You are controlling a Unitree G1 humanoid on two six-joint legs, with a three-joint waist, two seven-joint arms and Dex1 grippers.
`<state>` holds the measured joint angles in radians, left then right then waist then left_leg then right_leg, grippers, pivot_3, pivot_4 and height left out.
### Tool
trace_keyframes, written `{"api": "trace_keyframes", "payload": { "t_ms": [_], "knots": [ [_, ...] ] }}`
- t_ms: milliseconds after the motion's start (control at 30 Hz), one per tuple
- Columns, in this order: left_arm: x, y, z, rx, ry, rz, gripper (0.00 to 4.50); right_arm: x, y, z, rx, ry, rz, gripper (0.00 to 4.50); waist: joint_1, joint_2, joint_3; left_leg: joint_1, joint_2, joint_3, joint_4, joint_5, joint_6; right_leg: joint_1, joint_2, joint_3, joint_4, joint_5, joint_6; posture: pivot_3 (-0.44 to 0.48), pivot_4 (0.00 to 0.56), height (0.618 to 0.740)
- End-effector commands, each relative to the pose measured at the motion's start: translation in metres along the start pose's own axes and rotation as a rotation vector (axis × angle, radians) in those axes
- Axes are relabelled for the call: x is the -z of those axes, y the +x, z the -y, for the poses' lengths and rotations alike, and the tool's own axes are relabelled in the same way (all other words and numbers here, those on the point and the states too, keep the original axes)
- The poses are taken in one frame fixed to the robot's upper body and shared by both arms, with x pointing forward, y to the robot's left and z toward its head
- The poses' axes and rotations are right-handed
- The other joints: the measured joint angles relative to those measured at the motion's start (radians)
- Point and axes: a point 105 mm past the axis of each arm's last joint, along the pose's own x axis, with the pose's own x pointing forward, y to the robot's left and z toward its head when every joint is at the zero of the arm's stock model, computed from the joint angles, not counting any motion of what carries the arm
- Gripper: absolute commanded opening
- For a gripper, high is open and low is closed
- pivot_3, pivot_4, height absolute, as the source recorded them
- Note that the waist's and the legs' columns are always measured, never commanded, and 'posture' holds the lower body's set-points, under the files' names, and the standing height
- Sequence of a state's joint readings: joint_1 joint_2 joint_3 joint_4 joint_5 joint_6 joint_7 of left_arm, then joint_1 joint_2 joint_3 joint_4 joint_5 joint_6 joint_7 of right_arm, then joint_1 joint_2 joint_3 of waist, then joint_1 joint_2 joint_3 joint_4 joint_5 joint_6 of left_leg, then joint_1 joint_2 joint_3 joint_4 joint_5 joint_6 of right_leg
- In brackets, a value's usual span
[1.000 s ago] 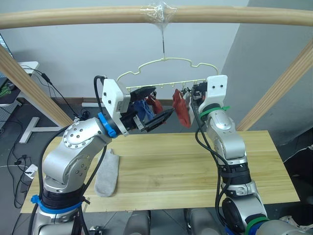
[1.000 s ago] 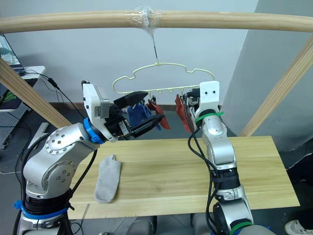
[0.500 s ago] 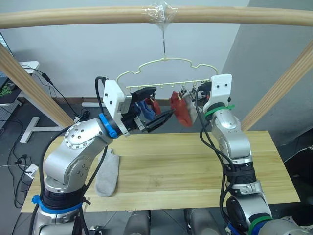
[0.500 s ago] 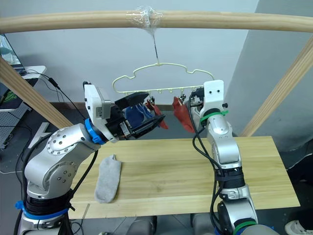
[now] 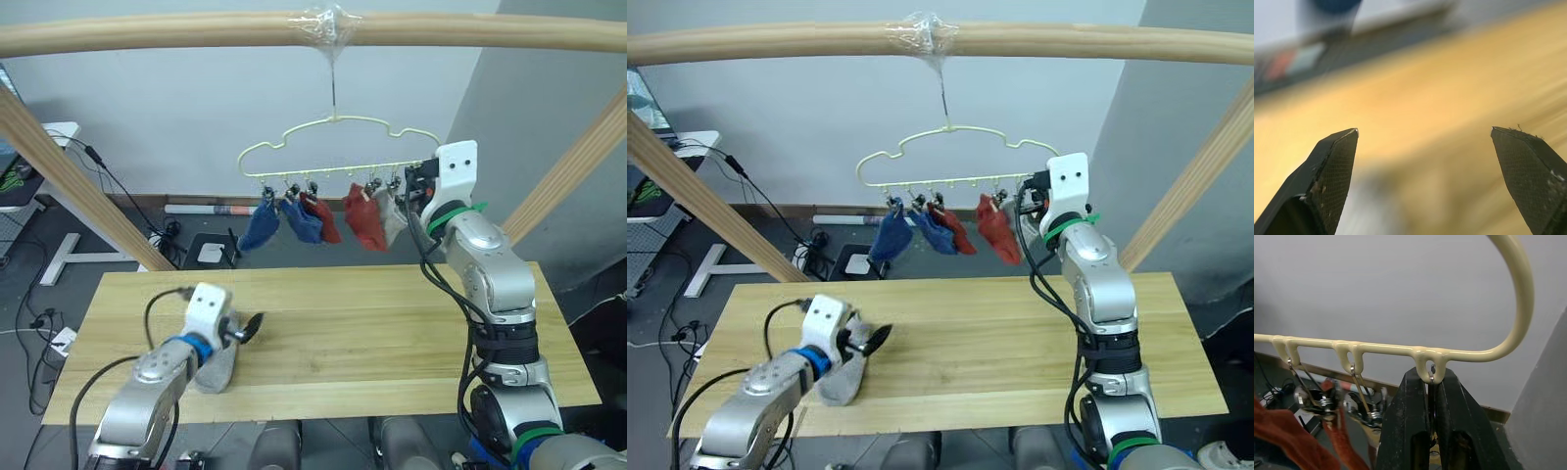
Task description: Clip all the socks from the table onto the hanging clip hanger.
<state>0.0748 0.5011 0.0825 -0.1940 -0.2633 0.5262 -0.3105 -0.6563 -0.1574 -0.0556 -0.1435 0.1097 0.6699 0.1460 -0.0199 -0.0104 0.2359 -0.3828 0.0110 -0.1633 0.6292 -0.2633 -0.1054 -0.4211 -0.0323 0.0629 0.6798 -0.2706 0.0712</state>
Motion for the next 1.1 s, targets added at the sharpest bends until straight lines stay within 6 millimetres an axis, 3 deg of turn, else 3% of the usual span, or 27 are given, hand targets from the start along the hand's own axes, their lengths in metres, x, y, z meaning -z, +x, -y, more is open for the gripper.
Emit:
{"api": "trace_keyframes", "payload": {
  "t_ms": [33, 267, 433, 667, 833, 933, 1033, 1100],
  "knots": [
    [-0.011, -0.009, -0.017, -0.093, -0.033, 0.045, 4.50, -0.010, -0.003, -0.005, -0.010, 0.010, 0.039, 0.01, 0.002, 0.000, 0.000, 0.000, 0.000, 0.001, 0.000, 0.000, 0.000, 0.000, 0.000, 0.001, 0.000, 0.000, 0.000, 0.110, 0.193, 0.740],
    [0.011, -0.011, -0.015, -0.116, -0.133, -0.037, 4.50, -0.009, -0.003, -0.004, -0.003, 0.011, 0.034, 0.01, -0.003, 0.000, 0.000, 0.001, -0.001, 0.001, 0.000, 0.000, 0.000, 0.000, -0.001, 0.001, 0.000, 0.000, 0.000, 0.117, 0.192, 0.740],
    [0.017, 0.006, -0.019, -0.138, -0.210, -0.056, 4.50, -0.008, -0.002, -0.003, 0.003, 0.007, 0.026, 0.01, -0.002, 0.000, 0.000, 0.001, -0.001, 0.001, 0.000, 0.000, 0.000, 0.000, -0.001, 0.001, 0.000, 0.000, 0.000, 0.114, 0.203, 0.740],
    [0.020, 0.023, -0.021, -0.164, -0.174, -0.094, 4.50, -0.006, -0.005, 0.000, 0.018, 0.005, 0.015, 0.01, -0.005, -0.001, 0.000, 0.001, -0.001, 0.001, 0.000, 0.000, 0.000, 0.000, -0.001, 0.001, 0.000, 0.000, 0.000, 0.097, 0.215, 0.740],
    [0.030, 0.024, -0.015, -0.152, -0.217, -0.147, 4.50, -0.006, -0.005, 0.003, 0.029, 0.004, 0.014, 0.01, -0.006, -0.001, 0.000, 0.001, -0.001, 0.001, 0.000, 0.000, 0.000, 0.000, -0.001, 0.001, 0.000, 0.000, 0.000, 0.097, 0.215, 0.740],
    [0.045, 0.021, -0.016, -0.169, -0.278, -0.204, 4.50, -0.006, -0.005, 0.005, 0.038, 0.004, 0.013, 0.01, -0.006, -0.001, 0.000, 0.001, -0.001, 0.001, 0.000, 0.000, 0.000, 0.000, -0.001, 0.001, 0.000, 0.000, 0.000, 0.088, 0.221, 0.740],
    [0.051, 0.020, -0.017, -0.169, -0.252, -0.224, 3.91, -0.006, -0.005, 0.006, 0.040, 0.002, 0.012, 0.00, -0.008, -0.001, 0.000, 0.002, -0.001, 0.002, 0.000, 0.000, 0.000, 0.001, -0.001, 0.001, 0.000, 0.000, 0.000, 0.082, 0.223, 0.740],
    [0.052, 0.020, -0.016, -0.160, -0.254, -0.232, 3.26, -0.004, -0.005, 0.007, 0.045, 0.001, 0.008, 0.00, -0.008, 0.000, 0.000, 0.002, -0.001, 0.002, 0.000, 0.000, 0.000, 0.001, -0.001, 0.001, 0.000, 0.000, 0.000, 0.082, 0.223, 0.740]
  ]
}}
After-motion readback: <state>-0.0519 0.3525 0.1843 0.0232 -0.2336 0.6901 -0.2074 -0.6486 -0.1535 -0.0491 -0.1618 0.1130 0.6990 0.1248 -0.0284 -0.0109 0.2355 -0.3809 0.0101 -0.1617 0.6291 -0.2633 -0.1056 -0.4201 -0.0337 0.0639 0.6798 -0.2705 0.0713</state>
